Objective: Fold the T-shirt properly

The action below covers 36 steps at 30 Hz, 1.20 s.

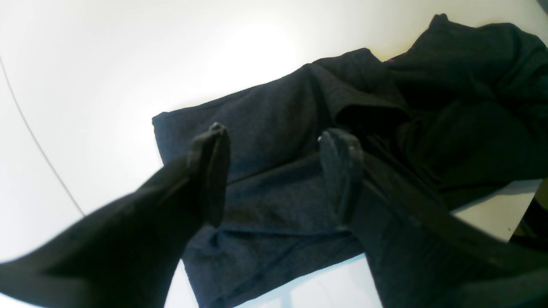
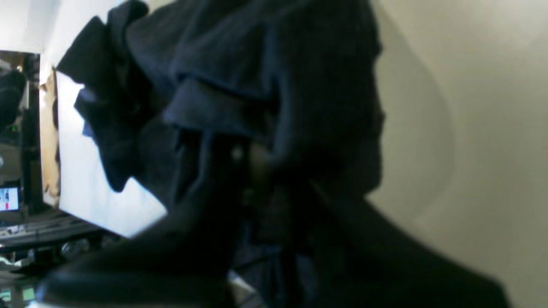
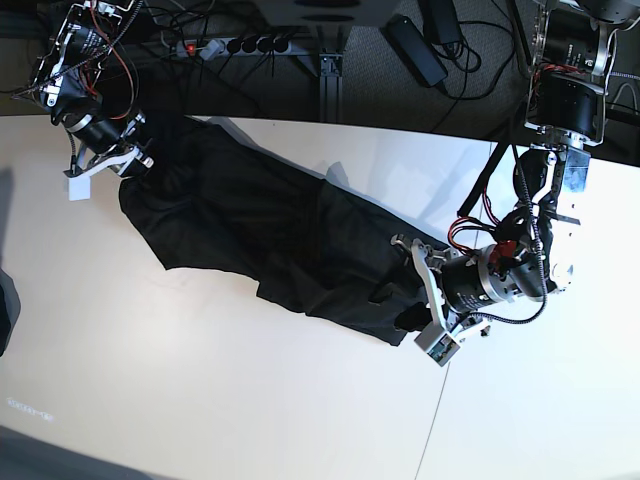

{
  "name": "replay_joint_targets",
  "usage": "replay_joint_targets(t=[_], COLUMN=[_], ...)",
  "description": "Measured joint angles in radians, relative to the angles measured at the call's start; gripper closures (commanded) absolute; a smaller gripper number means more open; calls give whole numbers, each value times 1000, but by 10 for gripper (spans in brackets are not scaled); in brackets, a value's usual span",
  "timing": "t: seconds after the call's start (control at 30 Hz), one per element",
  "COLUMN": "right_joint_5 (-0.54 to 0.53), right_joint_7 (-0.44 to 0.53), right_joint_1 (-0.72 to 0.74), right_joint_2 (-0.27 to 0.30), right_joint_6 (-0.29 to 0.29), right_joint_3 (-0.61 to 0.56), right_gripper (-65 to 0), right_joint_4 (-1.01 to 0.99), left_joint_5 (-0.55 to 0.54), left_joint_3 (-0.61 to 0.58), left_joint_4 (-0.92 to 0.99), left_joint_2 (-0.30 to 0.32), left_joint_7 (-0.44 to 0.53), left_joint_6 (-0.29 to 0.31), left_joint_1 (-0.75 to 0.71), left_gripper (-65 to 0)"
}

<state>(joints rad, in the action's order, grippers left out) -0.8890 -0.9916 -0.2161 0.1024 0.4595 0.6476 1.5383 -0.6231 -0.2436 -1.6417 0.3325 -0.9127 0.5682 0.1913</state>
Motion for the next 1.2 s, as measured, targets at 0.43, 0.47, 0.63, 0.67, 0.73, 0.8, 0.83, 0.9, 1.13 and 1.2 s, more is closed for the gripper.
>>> replay_joint_targets(t=[0.43, 0.47, 0.63, 0.67, 0.73, 0.8, 0.83, 0.9, 1.13, 1.2], right_joint_5=[125, 127, 100, 74, 13, -20, -35, -58, -48, -45], right_joint_7=[-3, -5, -20, -34, -75, -99, -104, -106, -103, -94], right_joint_1=[-6, -5, 0, 0, -2, -2, 0, 0, 0, 11], right_joint_2=[183, 206, 306, 325, 362, 381, 382, 372, 374, 373], right_joint_6=[5, 5, 5, 5, 5, 5, 5, 5, 5, 5], right_joint_3=[135, 138, 130, 130, 131, 132, 132, 130, 60, 24], right_gripper=[0, 0, 0, 0, 0, 0, 0, 0, 0, 0], right_joint_4=[-5, -5, -5, -5, 3, 40, 68, 132, 369, 414], left_joint_5=[-40, -47, -101, -102, -101, -92, -79, -49, -32, -23], left_joint_3=[42, 48, 54, 54, 54, 54, 54, 54, 47, 37], left_joint_4=[0, 0, 0, 0, 0, 0, 0, 0, 39, 61], left_joint_2=[39, 39, 39, 39, 39, 39, 39, 39, 39, 29], left_joint_7=[-23, -23, -42, -44, -46, -45, -45, -45, 1, 32], left_joint_6=[0, 0, 0, 0, 0, 0, 0, 0, 0, -3], left_joint_1=[0, 0, -21, -35, -64, -93, -109, -143, -250, -257], left_gripper=[-366, -366, -366, -366, -366, -366, -366, -366, -365, -365])
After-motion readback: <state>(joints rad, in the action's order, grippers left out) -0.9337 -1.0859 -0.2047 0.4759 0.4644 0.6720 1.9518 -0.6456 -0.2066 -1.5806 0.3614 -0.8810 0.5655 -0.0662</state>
